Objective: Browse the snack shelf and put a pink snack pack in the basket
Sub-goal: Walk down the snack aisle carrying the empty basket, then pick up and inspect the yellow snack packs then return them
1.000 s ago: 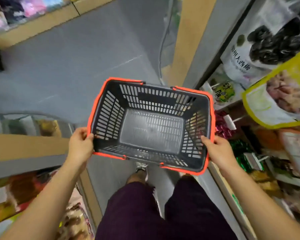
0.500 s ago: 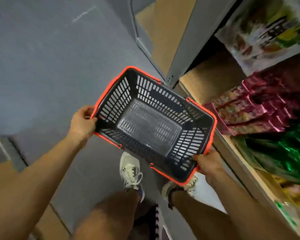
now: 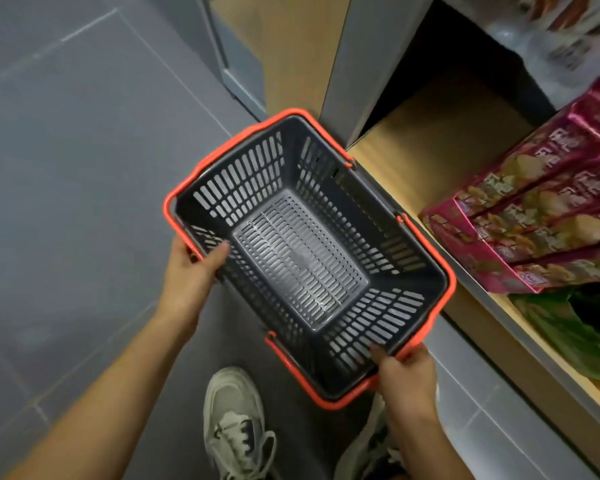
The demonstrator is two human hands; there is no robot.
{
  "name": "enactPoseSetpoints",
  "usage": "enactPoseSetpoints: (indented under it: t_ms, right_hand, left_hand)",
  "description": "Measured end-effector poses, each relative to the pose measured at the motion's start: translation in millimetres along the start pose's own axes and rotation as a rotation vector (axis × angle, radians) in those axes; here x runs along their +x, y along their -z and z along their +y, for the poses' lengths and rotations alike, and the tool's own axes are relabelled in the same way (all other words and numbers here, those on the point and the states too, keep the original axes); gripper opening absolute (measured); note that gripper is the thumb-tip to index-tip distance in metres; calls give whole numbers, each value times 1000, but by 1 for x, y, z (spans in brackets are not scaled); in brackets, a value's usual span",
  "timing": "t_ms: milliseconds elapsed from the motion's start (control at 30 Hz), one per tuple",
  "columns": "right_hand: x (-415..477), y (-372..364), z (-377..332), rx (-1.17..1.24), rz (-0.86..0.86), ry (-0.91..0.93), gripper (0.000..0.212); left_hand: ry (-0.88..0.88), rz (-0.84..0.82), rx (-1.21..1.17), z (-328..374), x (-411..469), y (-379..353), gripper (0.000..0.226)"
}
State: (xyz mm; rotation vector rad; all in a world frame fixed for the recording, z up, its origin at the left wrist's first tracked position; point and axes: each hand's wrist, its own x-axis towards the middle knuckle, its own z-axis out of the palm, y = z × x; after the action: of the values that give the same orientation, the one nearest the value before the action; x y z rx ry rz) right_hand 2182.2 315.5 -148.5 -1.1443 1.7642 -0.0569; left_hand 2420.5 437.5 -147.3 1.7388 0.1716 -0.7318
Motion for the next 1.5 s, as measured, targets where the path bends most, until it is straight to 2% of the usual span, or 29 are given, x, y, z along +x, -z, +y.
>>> enactPoseSetpoints:
  t_ms: [100,167,300,367,433,467,533,567,633,767,833,900,1000,1100,1200,1300,1367,1433,1500]
  right_hand:
    - [7,-17,-10,39,10,124,21]
    - [19,-27,-18,43,16,199,19]
    - [35,-38,-26,98,53,286,17]
    - [32,-41,-25,128,54,284,15]
    - [24,-39,-28,163,-20,235,11]
    - [18,-35,-31,197,-107,176,7]
    - [3,-22,-41,190,-287,47,13]
    - [-4,-11,-45,124,-341,38,18]
    - [-17,16,-52,-78,-348,131,19]
    - [-54,95,-67,-574,-305,545,3]
    - [-82,141,-72,-852,-214,772,14]
    - [-111,187,-70,-1082,-87,919,25]
    - [-143,252,-52,-1273,67,973,27]
    - [-159,308,-26,-1350,173,960,26]
    - [-158,354,5,-1298,255,872,29]
    - [-135,392,40,-1109,254,678,28]
    - [-111,416,62,-802,222,545,21]
    - [-84,433,81,-304,163,414,19]
    - [-58,439,93,78,134,251,14]
  left_hand:
    - [98,-118,33,-16,-26,-11,39]
    - [98,-178,9,-21,-28,-12,41]
    - [2,-132,-9,-24,-13,-10,43]
    - [-61,-65,38,-26,-14,-8,63]
    - [-181,54,221,-30,-19,-4,91]
    - [-262,103,358,-30,-23,-2,97]
    - [-454,133,595,-26,-33,0,86]
    - [-528,134,676,-20,-38,0,73]
    - [-627,130,766,-1,-48,1,48]
    - [-781,-56,710,53,-84,-9,22]
    - [-866,-169,709,78,-115,-25,18]
    - [-1018,-283,689,100,-150,-44,19]
    - [-1251,-482,664,127,-208,-70,22]
    - [-1411,-673,704,145,-267,-95,26]
    - [-1523,-816,794,147,-318,-125,26]
    - [-1582,-922,997,135,-357,-170,28]
    - [-1620,-959,1214,120,-380,-205,29]
    - [-1650,-974,1417,105,-399,-241,28]
    - [-1687,-972,1564,91,-412,-275,27]
